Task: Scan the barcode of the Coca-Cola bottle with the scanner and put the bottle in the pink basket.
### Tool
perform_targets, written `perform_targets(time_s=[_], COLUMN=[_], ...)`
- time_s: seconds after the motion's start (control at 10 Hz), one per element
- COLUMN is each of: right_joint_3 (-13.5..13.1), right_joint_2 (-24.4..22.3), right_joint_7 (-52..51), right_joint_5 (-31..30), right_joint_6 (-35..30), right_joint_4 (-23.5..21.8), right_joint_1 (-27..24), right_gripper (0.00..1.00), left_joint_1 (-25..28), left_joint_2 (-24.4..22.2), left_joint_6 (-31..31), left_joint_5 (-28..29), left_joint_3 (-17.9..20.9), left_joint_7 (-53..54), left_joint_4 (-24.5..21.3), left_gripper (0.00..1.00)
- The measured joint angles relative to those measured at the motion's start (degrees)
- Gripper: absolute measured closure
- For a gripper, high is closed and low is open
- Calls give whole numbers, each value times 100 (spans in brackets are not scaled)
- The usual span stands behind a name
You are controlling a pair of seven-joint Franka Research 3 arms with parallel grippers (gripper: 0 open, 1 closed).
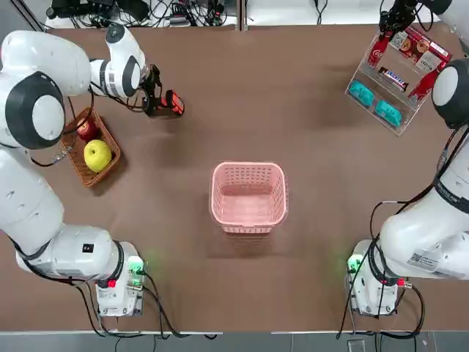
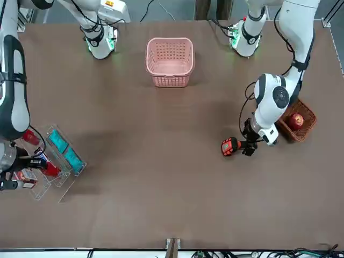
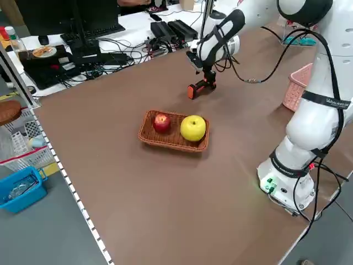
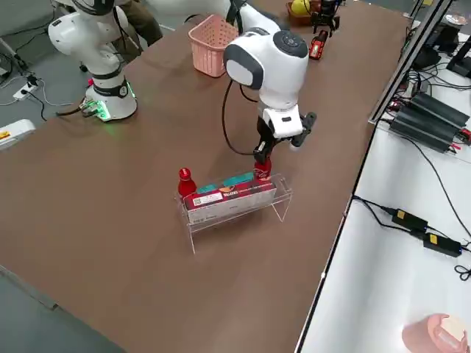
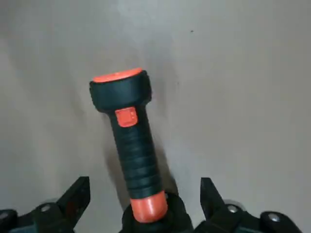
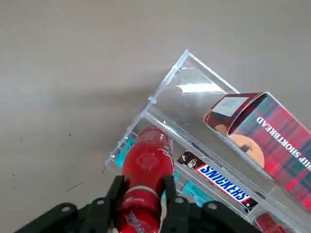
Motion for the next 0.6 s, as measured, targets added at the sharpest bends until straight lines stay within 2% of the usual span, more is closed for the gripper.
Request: perform_targets(time_s=[0.6], right_joint_3=[16], right_joint_2=[-29], right_joint_7=[-158], right_joint_5=[0], right_joint_6=[4], right_joint_4=[-25], right_joint_1=[3], right_gripper=[65], left_joint_1=[3], left_joint_2=[0], left_joint_6=[486], left_joint_5=[1], left_joint_3=[1], left_joint_7=[12], left_joint_4=[-355], left_gripper=[0])
